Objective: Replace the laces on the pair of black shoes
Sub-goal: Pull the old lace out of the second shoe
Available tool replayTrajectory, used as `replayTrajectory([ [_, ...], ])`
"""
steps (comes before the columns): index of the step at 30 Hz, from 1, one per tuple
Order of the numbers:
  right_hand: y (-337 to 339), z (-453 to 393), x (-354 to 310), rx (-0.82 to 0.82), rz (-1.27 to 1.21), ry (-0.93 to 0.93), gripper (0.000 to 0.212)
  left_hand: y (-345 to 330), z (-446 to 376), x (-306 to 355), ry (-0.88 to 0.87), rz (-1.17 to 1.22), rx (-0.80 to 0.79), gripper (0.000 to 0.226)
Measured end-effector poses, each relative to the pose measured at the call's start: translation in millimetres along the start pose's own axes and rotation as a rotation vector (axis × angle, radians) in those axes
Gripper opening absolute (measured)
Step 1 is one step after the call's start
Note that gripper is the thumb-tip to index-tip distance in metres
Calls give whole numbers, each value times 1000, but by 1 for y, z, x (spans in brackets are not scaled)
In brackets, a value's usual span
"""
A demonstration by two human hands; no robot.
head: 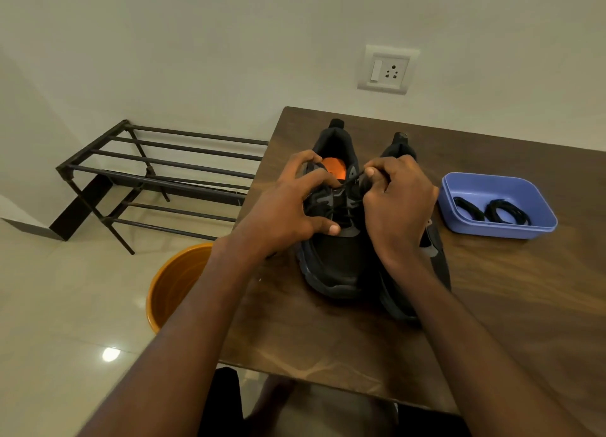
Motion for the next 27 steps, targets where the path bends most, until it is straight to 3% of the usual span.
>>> replayTrajectory([
  [4, 22, -24, 17, 99, -144, -177, 14, 3, 2, 0, 23, -26, 0, 61],
  [7, 38, -27, 14, 13, -286, -78, 12, -3, 2, 5, -23, -112, -11, 45],
  [9, 47, -14, 0, -170, -414, 33, 15, -8, 1, 11, -40, -215, 30, 33],
  [12, 61, 3, -16, -549, -445, 114, 36, -13, -1, 14, -7, -301, 109, 25],
  [15, 61, 15, -15, -1013, -203, 55, 43, -15, -2, 13, 20, -230, 188, 17],
  [16, 59, 19, -12, -1075, -86, 81, 43, -15, -2, 14, 21, -195, 214, 15],
  [21, 43, 11, -12, -606, 98, 355, 28, -17, 0, 22, -58, -285, 294, 14],
  [24, 31, 13, -13, -571, 251, 366, 71, -15, 1, 21, -44, -270, 319, 15],
  [27, 16, 15, -12, -737, 442, 345, 109, -12, 3, 21, -91, -247, 332, 15],
])
Point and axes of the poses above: each hand's wrist, its own z-axis away from the middle knuckle, its own y-axis out of the back of the hand, x = y × z, the point moved 5 cm from there along -z, towards the middle knuckle, and after that the axes turned 10 degrees about -y, right-handed, at the moved point
